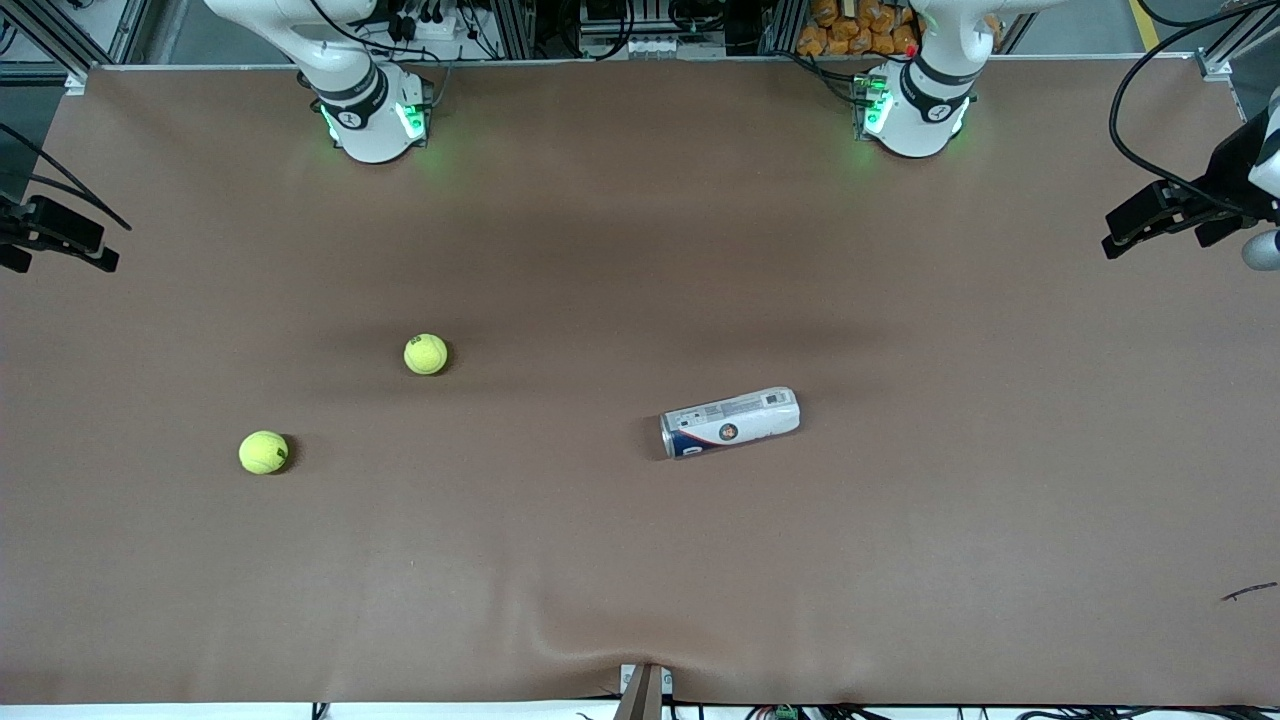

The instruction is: Insert tennis ball vertically with right arm

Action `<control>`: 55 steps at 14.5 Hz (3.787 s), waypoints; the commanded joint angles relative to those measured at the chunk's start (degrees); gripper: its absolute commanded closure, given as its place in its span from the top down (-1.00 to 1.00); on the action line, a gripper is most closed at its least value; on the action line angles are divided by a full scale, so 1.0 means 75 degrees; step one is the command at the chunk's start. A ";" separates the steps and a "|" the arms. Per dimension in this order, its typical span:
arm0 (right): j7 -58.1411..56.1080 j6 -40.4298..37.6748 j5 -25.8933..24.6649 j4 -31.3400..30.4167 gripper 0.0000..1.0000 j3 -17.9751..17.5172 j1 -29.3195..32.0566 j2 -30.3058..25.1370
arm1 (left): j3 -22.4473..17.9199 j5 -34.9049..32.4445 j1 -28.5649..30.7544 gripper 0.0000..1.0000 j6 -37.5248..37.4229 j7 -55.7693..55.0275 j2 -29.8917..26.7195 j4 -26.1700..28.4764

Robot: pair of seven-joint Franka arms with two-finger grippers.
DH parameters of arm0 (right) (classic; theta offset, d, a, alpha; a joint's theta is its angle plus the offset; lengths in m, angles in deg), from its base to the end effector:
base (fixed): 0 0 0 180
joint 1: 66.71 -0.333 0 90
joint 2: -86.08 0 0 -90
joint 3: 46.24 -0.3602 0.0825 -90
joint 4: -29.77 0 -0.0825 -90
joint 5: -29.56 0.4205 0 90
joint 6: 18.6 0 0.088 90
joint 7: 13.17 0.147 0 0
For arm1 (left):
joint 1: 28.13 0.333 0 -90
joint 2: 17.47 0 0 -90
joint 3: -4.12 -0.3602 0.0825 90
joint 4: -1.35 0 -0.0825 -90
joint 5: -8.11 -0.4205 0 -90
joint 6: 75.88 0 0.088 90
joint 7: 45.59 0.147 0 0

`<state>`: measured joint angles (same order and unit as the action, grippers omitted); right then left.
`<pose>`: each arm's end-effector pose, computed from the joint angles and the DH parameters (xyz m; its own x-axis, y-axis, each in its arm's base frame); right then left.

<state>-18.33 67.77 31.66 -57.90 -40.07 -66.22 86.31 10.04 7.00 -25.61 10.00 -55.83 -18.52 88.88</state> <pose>0.5819 -0.0622 0.6415 0.9994 -0.0239 -0.0233 -0.0248 -0.9990 -0.0384 0.5761 -0.0319 0.6549 0.9927 0.1205 -0.0066 0.1203 -0.9925 -0.0228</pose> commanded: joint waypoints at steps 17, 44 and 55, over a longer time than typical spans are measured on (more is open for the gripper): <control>-0.0109 0.0437 0.0037 0.0123 1.00 -0.0037 0.0110 0.0941 | 0.0160 -0.0110 -0.0124 1.00 -0.0082 0.0077 0.0409 -0.0198; -0.0121 0.0601 0.0061 0.0064 1.00 -0.0049 0.0017 0.1586 | 0.0172 -0.0239 -0.2689 1.00 0.0667 0.0018 0.3371 -0.1520; -0.0144 0.1092 -0.0021 -0.0508 1.00 -0.0038 0.0169 0.1644 | -0.0249 -0.0239 -0.4189 1.00 0.1627 0.0030 0.5482 -0.2962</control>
<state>-18.40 74.48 31.70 -59.62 -39.99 -66.09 98.98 10.05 6.21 -53.71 22.11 -55.75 18.47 72.35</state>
